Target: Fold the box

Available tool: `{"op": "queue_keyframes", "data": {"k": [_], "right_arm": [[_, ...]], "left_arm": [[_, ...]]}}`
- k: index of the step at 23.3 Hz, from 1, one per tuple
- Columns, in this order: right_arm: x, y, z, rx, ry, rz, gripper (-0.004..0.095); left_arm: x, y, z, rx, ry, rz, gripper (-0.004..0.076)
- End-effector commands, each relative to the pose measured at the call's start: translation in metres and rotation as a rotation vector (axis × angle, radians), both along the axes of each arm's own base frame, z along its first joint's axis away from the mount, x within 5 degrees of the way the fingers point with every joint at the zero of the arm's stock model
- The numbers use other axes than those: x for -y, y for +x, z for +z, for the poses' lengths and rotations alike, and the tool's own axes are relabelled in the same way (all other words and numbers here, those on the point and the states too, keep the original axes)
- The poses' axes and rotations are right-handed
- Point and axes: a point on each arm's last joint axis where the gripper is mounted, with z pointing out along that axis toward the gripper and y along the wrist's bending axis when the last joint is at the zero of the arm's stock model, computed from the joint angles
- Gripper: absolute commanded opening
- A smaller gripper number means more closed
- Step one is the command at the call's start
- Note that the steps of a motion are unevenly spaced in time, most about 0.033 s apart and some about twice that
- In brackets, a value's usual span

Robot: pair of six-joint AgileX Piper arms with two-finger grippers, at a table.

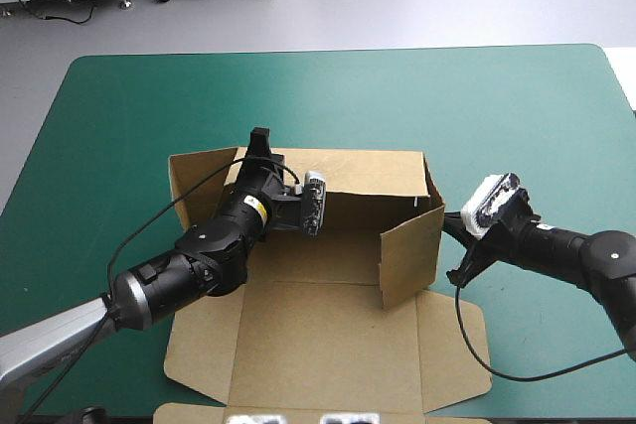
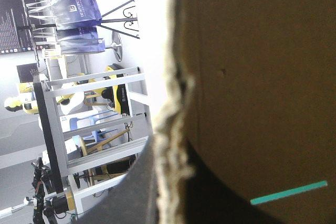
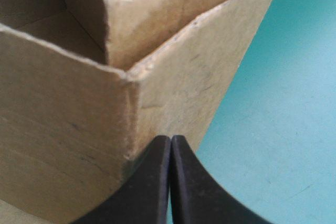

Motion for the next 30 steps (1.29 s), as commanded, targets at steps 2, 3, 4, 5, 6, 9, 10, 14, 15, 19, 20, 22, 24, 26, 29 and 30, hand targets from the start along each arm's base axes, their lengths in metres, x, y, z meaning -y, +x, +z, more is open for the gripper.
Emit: {"op": "queue_keyframes", "data": {"k": [2, 3, 4, 5, 6, 9, 10, 14, 15, 19, 20, 22, 24, 26, 29, 30], "right_arm": [[0.0, -0.013, 0.014, 0.159, 0.067, -0.051, -0.002], [0.0, -0.019, 0.014, 0.186, 0.076, -0.063, -0.002], [0.0, -0.021, 0.013, 0.187, 0.079, -0.064, -0.002], [0.0, -0.024, 0.013, 0.201, 0.074, -0.062, -0.002], [0.001, -0.025, 0.013, 0.202, 0.073, -0.067, -0.002], [0.002, -0.029, 0.009, 0.218, 0.076, -0.086, -0.002], [0.002, -0.03, 0.008, 0.216, 0.073, -0.088, -0.002], [0.002, -0.028, 0.004, 0.131, 0.132, -0.129, -0.0006], [0.001, -0.029, 0.003, 0.116, 0.128, -0.106, 0.0023], [-0.005, -0.034, 0.001, 0.079, 0.143, -0.031, 0.0479], [-0.005, -0.034, 0.001, 0.068, 0.154, -0.037, 0.0571], [-0.005, -0.035, 0.001, 0.055, 0.168, -0.034, 0.0688], [-0.007, -0.037, 0.001, 0.044, 0.176, -0.011, 0.072], [-0.007, -0.037, 0.001, 0.032, 0.175, -0.008, 0.0717], [-0.007, -0.037, 0.001, 0.033, 0.174, -0.012, 0.0715], [-0.007, -0.037, 0.001, 0.034, 0.176, -0.014, 0.0715]], "left_arm": [[-0.007, -0.001, 0.006, -0.019, -0.031, 0.068, 0.0011], [-0.006, -0.001, 0.006, -0.022, -0.036, 0.066, 0.0011], [-0.006, -0.001, 0.006, -0.024, -0.038, 0.065, 0.0011], [-0.006, -0.001, 0.006, -0.027, -0.042, 0.064, 0.0011], [-0.006, -0.001, 0.006, -0.027, -0.042, 0.064, 0.0011], [-0.006, -0.002, 0.006, -0.028, -0.033, 0.059, 0.0011], [-0.006, -0.002, 0.005, -0.03, -0.034, 0.059, 0.0011], [-0.006, -0.002, 0.005, -0.035, -0.039, 0.059, 0.0011], [-0.006, -0.002, 0.005, -0.035, -0.039, 0.059, 0.0011], [-0.006, -0.002, 0.005, -0.035, -0.039, 0.059, 0.0011], [-0.006, -0.002, 0.005, -0.035, -0.039, 0.059, 0.0011], [-0.006, -0.002, 0.005, -0.035, -0.039, 0.059, 0.0011], [-0.006, -0.002, 0.005, -0.035, -0.039, 0.059, 0.0011], [-0.006, -0.002, 0.005, -0.038, -0.042, 0.061, 0.0011], [-0.005, -0.002, 0.005, -0.046, -0.05, 0.061, 0.0011], [-0.005, -0.002, 0.004, -0.048, -0.052, 0.062, 0.0011]]}}
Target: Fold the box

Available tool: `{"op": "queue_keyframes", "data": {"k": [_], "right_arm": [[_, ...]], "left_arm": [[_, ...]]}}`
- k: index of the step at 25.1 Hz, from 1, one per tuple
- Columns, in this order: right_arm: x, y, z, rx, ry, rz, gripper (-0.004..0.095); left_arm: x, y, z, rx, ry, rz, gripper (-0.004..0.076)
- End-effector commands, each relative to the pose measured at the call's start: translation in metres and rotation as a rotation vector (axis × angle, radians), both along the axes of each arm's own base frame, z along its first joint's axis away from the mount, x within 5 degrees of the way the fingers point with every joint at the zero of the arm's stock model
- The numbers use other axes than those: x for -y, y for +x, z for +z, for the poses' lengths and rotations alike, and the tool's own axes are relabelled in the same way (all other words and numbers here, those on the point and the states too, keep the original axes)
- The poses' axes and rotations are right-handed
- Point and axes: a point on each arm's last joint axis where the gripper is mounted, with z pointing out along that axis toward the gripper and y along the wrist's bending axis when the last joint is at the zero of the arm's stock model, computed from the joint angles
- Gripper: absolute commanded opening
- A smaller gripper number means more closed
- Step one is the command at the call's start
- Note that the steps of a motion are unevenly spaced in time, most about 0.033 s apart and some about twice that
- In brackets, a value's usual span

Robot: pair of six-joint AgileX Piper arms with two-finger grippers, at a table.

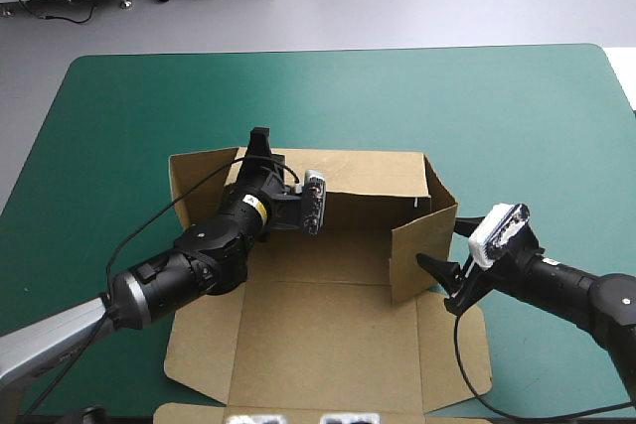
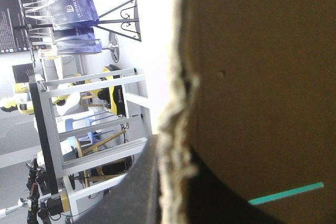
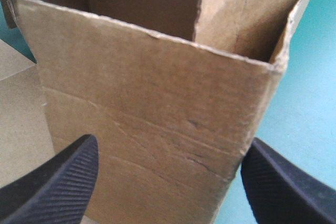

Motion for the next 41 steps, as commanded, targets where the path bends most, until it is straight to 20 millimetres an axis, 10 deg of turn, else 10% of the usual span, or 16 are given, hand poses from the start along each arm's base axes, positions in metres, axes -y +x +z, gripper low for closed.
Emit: {"op": "queue_keyframes", "data": {"k": [1, 41], "right_arm": [[-0.002, 0.001, 0.01, 0.022, 0.049, 0.004, 0.0715], [-0.054, 0.044, 0.009, 0.052, 0.022, -0.204, 0.0558]], "left_arm": [[-0.006, -0.002, 0.003, -0.042, -0.046, 0.065, 0.0011], [0.014, -0.008, 0.0, -0.148, -0.11, 0.053, 0.0015]]}}
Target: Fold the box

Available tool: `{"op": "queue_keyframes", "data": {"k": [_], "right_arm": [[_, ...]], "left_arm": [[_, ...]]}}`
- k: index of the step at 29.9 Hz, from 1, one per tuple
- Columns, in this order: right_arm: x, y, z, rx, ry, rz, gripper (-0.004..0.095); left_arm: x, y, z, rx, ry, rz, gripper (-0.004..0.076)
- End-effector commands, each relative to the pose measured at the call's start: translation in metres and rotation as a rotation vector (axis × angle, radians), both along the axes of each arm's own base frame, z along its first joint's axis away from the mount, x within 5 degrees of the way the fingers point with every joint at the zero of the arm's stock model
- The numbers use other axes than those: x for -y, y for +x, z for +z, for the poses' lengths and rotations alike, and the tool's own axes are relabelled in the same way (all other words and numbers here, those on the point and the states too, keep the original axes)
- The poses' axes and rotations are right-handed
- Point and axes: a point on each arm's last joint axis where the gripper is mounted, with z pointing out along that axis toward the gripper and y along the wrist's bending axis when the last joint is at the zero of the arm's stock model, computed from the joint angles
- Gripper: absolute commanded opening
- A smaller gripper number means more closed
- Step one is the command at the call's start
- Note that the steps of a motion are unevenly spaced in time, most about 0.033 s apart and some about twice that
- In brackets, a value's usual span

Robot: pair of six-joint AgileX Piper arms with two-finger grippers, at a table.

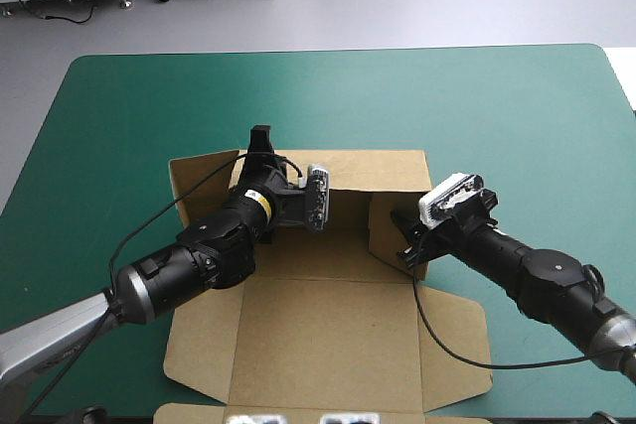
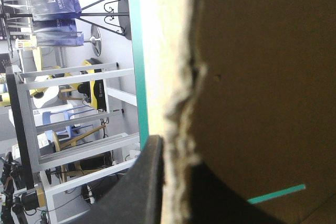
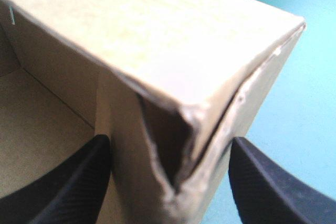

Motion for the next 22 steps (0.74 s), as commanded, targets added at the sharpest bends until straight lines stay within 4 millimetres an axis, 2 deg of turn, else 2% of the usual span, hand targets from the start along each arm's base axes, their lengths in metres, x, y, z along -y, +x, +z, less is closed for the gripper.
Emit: {"op": "queue_keyframes", "data": {"k": [1, 7, 12, 16, 17, 22], "right_arm": [[-0.003, 0.001, 0.016, 0.029, 0.065, -0.006, 0.0538], [-0.014, -0.005, 0.016, 0.022, 0.077, 0.043, 0.0412], [-0.026, -0.013, 0.016, 0.018, 0.074, 0.105, 0.0159], [-0.03, -0.014, 0.013, 0.011, 0.068, 0.124, 0.0001], [-0.031, -0.014, 0.012, 0.006, 0.068, 0.132, -0.0024], [-0.039, -0.015, 0.009, -0.018, 0.095, 0.2, -0.0024]], "left_arm": [[0.005, -0.006, -0.005, -0.078, -0.08, 0.028, 0.0015], [0.004, -0.006, -0.005, -0.072, -0.083, 0.045, 0.0015], [0.004, -0.006, -0.005, -0.079, -0.095, 0.053, 0.0015], [0.006, -0.008, -0.006, -0.09, -0.108, 0.049, 0.0015], [0.008, -0.009, -0.006, -0.092, -0.108, 0.044, 0.0015], [0.013, -0.014, -0.006, -0.095, -0.114, 0.026, 0.0015]]}}
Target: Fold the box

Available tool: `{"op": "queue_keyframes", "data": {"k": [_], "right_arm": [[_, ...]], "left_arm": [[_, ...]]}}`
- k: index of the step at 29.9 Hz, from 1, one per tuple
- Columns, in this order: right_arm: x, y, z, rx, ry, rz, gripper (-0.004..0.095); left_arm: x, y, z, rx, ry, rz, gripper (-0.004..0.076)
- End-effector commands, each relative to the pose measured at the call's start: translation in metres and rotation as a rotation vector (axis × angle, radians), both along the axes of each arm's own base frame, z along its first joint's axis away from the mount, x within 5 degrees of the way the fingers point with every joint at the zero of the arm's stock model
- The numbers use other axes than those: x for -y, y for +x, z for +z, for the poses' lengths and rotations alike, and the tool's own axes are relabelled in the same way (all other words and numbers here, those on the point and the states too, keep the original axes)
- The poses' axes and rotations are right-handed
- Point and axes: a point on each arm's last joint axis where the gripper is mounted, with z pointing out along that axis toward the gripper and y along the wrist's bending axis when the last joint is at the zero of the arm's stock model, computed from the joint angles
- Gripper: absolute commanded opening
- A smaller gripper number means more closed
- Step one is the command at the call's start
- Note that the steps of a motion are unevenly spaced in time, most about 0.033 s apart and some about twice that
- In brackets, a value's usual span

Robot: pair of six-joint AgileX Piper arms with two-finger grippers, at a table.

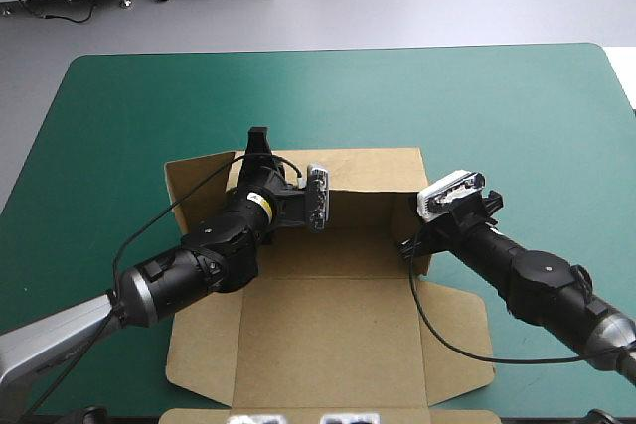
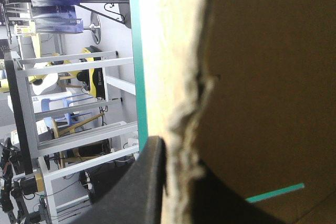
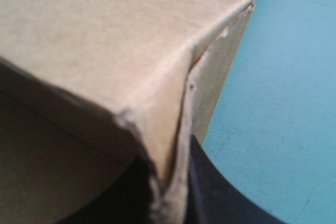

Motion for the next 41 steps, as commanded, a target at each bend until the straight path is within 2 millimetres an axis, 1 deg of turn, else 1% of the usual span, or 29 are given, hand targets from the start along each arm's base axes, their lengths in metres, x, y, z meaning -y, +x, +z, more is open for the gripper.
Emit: {"op": "queue_keyframes", "data": {"k": [1, 8, 11, 16, 19, 22, 29, 31, 33, 37, 41], "right_arm": [[-0.03, -0.014, 0.011, 0.01, 0.129, 0.292, -0.0024], [-0.036, -0.018, 0.013, 0.047, 0.119, 0.403, -0.0024], [-0.036, -0.018, 0.014, 0.046, 0.126, 0.391, -0.0024], [-0.033, -0.014, 0.014, 0.011, 0.162, 0.308, -0.0023], [-0.032, -0.013, 0.014, 0.003, 0.162, 0.291, -0.0023], [-0.03, -0.011, 0.013, -0.008, 0.163, 0.257, -0.0023], [-0.027, -0.008, 0.011, -0.021, 0.158, 0.202, -0.0023], [-0.026, -0.008, 0.011, -0.025, 0.16, 0.193, -0.0023], [-0.026, -0.008, 0.011, -0.023, 0.158, 0.189, -0.0023], [-0.025, -0.006, 0.011, -0.023, 0.149, 0.174, -0.0023], [-0.025, -0.006, 0.011, -0.026, 0.151, 0.166, -0.0024]], "left_arm": [[0.011, -0.011, -0.004, -0.093, -0.127, -0.011, 0.0015], [0.01, -0.011, -0.003, -0.097, -0.138, -0.009, 0.0015], [0.009, -0.013, 0.001, -0.089, -0.15, -0.013, 0.0015], [0.001, -0.018, 0.014, -0.064, -0.187, -0.014, 0.0016], [-0.002, -0.021, 0.018, -0.077, -0.192, -0.012, 0.0034], [-0.003, -0.023, 0.015, -0.109, -0.177, -0.011, 0.0082], [-0.006, -0.029, 0.009, -0.186, -0.155, 0.041, 0.0256], [-0.003, -0.037, 0.01, -0.197, -0.143, 0.032, 0.0292], [0.002, -0.05, 0.013, -0.2, -0.14, -0.002, 0.0308], [0.013, -0.08, 0.028, -0.206, -0.171, -0.065, 0.0309], [0.02, -0.107, 0.037, -0.247, -0.176, -0.095, 0.0309]]}}
